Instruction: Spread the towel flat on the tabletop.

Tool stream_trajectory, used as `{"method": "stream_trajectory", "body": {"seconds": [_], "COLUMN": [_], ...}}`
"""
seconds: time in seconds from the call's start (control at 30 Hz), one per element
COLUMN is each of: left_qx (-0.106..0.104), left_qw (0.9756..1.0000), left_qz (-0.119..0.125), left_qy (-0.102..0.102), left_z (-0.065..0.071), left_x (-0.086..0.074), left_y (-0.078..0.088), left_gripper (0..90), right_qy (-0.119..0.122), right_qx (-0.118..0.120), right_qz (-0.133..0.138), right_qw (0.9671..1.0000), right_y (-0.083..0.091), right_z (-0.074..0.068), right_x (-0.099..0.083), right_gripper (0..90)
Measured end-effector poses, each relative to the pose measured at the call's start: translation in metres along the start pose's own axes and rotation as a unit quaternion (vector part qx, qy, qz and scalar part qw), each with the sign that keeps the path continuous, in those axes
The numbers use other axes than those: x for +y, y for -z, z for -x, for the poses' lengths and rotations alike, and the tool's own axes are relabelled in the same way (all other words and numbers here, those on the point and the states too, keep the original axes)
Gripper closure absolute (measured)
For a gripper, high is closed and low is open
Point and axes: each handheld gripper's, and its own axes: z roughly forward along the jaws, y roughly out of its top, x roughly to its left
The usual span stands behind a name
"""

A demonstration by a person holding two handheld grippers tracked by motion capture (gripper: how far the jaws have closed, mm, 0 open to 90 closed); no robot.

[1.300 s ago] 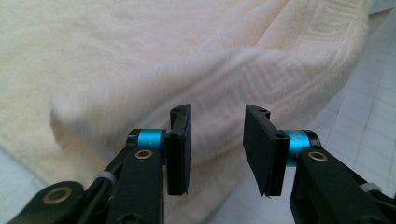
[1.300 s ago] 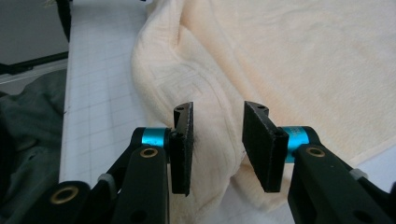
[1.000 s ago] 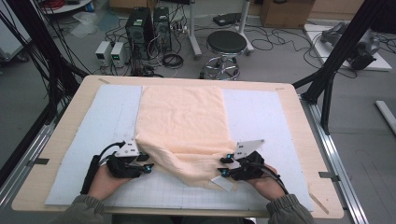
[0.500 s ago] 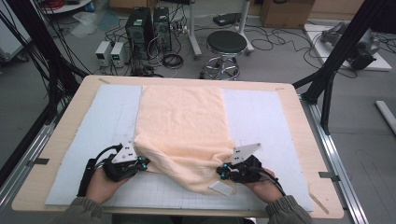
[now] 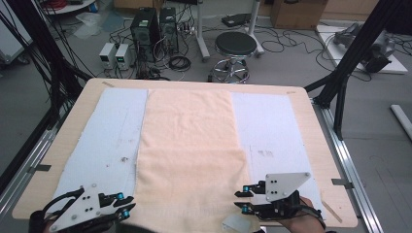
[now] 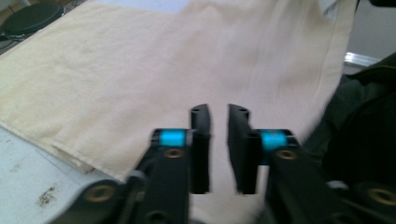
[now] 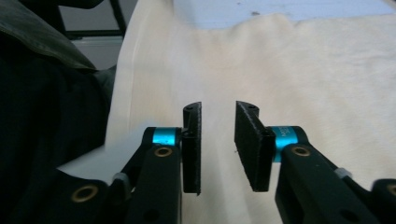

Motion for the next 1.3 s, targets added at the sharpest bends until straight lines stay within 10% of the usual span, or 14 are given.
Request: {"method": "stream_trajectory", "body": {"seconds": [0.47, 0.63, 0.97, 1.3], "left_qx": [-0.019, -0.043, -0.043, -0.091], "left_qw": [0.9982, 0.9951, 0.9951, 0.9954], "left_qz": [-0.039, -0.076, -0.078, -0.028], "left_qy": [0.040, 0.047, 0.044, 0.012], "left_z": [-0.075, -0.080, -0.068, -0.016], "left_x": [-0.045, -0.052, -0.045, -0.036], "left_y": [-0.109, -0.133, -0.122, -0.041], "left_gripper": [54.9, 58.7, 86.6, 85.9], "right_qy": [-0.060, -0.051, -0.064, -0.035], "right_qx": [-0.042, -0.032, -0.017, 0.054], "right_qz": [-0.060, -0.099, -0.088, -0.031], "right_qw": [0.9955, 0.9933, 0.9939, 0.9974], "right_y": [-0.075, -0.096, -0.087, -0.053], "right_z": [0.091, 0.094, 0.078, 0.002], "right_x": [-0.048, -0.055, -0.052, -0.028], "right_gripper": [60.7, 69.4, 87.1, 84.5]}}
